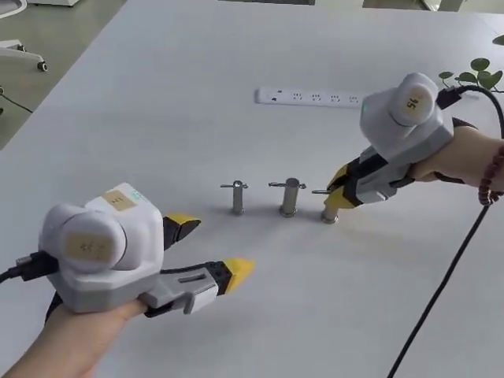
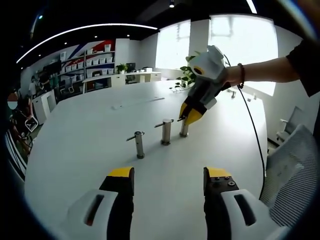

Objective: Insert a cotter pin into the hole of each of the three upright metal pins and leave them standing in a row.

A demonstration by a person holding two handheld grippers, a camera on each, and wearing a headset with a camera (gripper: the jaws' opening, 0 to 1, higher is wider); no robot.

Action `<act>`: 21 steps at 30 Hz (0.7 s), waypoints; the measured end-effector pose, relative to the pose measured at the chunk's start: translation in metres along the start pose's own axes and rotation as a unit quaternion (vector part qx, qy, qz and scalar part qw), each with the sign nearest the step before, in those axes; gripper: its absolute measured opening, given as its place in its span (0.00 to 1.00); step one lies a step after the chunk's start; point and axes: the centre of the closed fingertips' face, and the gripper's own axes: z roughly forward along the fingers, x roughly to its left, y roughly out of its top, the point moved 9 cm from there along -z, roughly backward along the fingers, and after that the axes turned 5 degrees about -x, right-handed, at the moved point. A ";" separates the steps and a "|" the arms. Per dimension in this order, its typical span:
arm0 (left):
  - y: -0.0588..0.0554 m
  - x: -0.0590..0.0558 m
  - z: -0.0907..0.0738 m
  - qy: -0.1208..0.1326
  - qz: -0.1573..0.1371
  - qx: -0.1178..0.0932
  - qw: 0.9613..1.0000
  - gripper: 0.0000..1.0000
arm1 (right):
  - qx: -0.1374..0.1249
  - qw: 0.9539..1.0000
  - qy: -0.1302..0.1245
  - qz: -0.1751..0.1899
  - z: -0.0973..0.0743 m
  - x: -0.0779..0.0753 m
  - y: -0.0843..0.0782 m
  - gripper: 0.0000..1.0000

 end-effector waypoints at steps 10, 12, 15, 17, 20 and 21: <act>-0.002 0.001 0.000 0.003 0.000 0.000 1.000 0.57 | -0.001 1.000 0.017 0.003 0.000 -0.009 -0.003 0.08; -0.003 0.002 0.000 0.004 0.000 0.001 1.000 0.57 | 0.000 1.000 0.017 0.003 0.000 -0.013 -0.005 0.08; -0.003 0.002 0.000 0.003 -0.001 0.002 1.000 0.57 | 0.002 1.000 0.021 0.000 -0.002 -0.013 -0.006 0.09; -0.003 0.002 0.000 0.004 -0.001 0.002 1.000 0.57 | 0.003 1.000 0.021 -0.001 -0.002 -0.014 -0.006 0.09; -0.003 0.001 0.000 0.004 -0.002 0.002 1.000 0.57 | 0.004 1.000 0.023 -0.003 -0.003 -0.013 -0.007 0.09; -0.003 0.001 0.000 0.004 -0.002 0.002 1.000 0.57 | 0.004 1.000 0.024 -0.006 -0.003 -0.013 -0.007 0.09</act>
